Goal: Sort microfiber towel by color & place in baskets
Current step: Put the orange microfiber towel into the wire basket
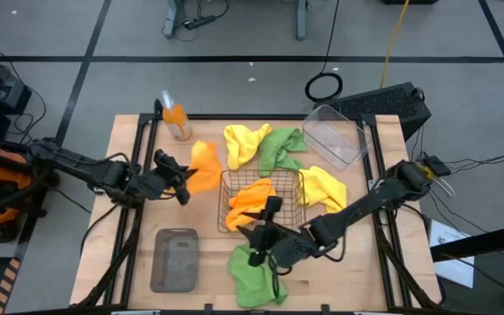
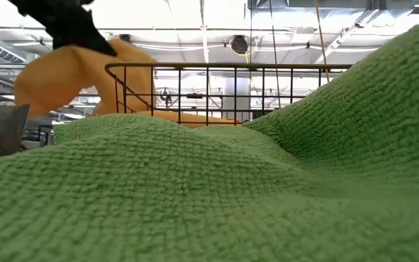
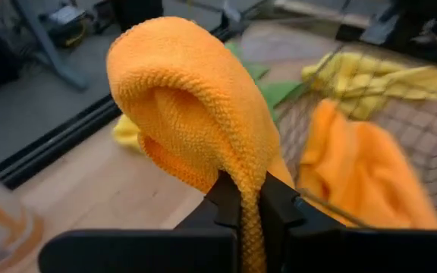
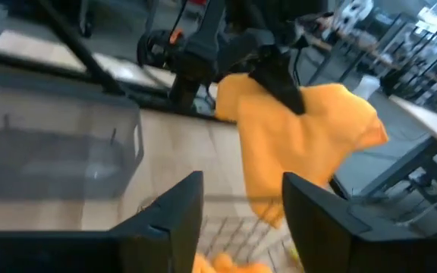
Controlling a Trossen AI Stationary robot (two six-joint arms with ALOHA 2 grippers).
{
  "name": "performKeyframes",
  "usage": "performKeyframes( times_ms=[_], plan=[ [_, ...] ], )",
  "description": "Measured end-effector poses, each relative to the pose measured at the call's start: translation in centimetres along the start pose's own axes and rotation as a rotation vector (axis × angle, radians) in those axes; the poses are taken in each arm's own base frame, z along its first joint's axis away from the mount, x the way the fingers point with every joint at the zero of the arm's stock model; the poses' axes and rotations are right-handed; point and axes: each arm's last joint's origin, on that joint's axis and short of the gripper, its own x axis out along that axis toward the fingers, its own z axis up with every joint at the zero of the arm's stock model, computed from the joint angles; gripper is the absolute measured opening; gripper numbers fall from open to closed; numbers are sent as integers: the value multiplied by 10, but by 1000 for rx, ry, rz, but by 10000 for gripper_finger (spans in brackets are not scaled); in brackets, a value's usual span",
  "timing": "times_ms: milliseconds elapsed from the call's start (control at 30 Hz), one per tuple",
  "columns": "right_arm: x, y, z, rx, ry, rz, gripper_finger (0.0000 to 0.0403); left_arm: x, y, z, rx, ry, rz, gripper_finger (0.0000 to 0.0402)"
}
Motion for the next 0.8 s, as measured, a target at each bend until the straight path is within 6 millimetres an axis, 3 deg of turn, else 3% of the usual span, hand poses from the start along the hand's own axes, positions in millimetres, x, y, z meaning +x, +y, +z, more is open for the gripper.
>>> performKeyframes(
  times_ms=[367,567,800],
  plan=[
    [62,0,-8,51,-182,-113,286,-23,-31,15,59,-244,-157,14],
    [85,-5,-12,110,-318,-70,302,-27,-52,21,89,-330,-241,27],
    [92,-17,-9,171,-372,-125,303,-23,-70,24,105,-392,-300,30]
  ],
)
